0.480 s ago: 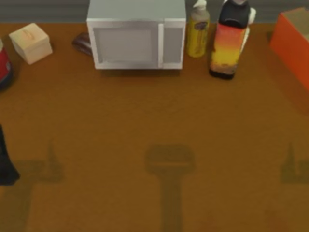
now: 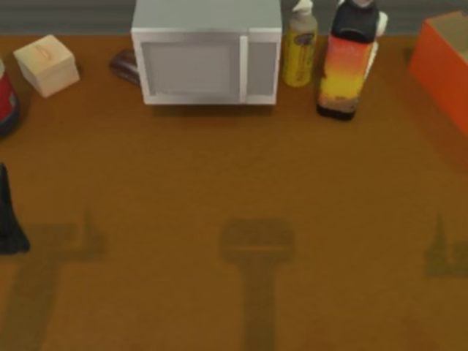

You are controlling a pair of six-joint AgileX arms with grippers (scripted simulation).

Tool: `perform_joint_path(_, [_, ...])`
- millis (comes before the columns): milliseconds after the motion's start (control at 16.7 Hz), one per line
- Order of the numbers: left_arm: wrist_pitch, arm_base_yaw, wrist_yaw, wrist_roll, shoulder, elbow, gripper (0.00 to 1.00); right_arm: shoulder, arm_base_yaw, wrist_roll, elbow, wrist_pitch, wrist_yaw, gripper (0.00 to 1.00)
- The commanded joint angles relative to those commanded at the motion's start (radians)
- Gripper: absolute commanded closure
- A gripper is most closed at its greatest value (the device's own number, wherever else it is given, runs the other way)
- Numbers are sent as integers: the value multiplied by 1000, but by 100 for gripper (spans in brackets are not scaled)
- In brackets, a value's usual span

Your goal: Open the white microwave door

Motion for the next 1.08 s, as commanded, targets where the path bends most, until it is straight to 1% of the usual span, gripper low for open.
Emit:
perform_joint_path(240, [-114,-112,-68,-89,352,304,0,0,0,0,0,0,0,0])
perform_joint_path(780, [-348,-393,-234,-351,1344,1164,0,0,0,0,0,0,0,0])
perform_joint_path(960, [-424,-471,-282,-419,1610,1382,0,0,0,0,0,0,0,0])
perform_joint_path(1080, [-472,-513,-309,-452,1748,1490,0,0,0,0,0,0,0,0])
